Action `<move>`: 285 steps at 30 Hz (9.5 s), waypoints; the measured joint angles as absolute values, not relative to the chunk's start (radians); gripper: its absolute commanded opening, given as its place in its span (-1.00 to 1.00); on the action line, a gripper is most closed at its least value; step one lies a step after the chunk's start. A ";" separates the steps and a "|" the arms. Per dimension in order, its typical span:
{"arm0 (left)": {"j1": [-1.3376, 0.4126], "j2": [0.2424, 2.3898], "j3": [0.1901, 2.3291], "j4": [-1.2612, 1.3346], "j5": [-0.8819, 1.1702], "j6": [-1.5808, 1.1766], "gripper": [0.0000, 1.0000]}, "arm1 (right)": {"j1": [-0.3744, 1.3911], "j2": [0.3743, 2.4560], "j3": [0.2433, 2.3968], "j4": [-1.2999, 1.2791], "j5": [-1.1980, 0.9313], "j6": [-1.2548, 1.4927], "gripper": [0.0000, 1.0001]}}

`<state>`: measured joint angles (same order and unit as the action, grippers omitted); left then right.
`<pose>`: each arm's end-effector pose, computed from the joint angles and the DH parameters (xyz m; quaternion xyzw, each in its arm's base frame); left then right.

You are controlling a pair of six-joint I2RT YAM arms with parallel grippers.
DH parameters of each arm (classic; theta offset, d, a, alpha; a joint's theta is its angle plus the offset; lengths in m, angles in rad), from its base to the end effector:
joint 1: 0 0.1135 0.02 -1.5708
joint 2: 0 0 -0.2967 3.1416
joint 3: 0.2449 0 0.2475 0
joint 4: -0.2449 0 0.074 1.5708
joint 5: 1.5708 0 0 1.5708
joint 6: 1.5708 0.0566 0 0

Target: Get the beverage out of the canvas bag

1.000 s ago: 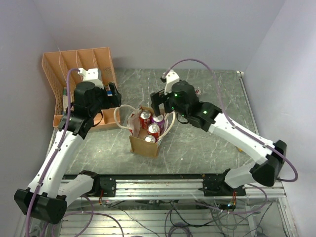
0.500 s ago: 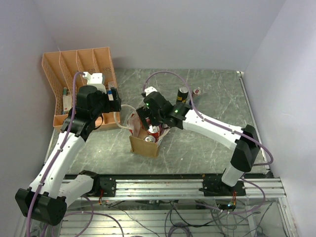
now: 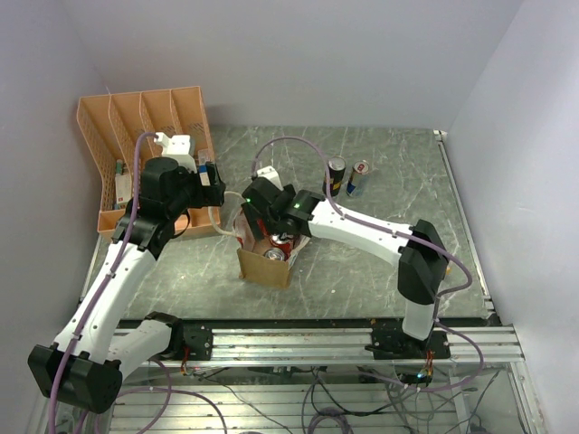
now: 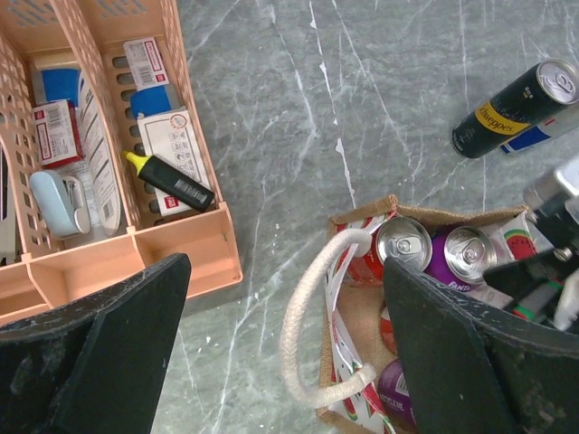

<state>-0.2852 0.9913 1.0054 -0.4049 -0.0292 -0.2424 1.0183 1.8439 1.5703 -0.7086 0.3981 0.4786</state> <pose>0.2092 -0.0596 0.3754 0.0097 0.8308 -0.1333 0.5402 0.2378 0.3438 0.2872 -0.1948 0.9195 0.0548 0.3371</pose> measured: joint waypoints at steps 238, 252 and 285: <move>-0.220 1.006 1.005 -0.413 -0.120 -0.270 0.79 | 0.998 1.687 1.425 -0.448 0.452 0.333 0.71; -0.220 1.005 1.005 -0.412 -0.119 -0.270 0.78 | 0.989 1.838 1.503 -0.543 0.546 0.435 0.58; -0.219 1.005 1.005 -0.412 -0.103 -0.278 0.78 | 0.897 2.056 1.625 -0.647 0.520 0.587 0.53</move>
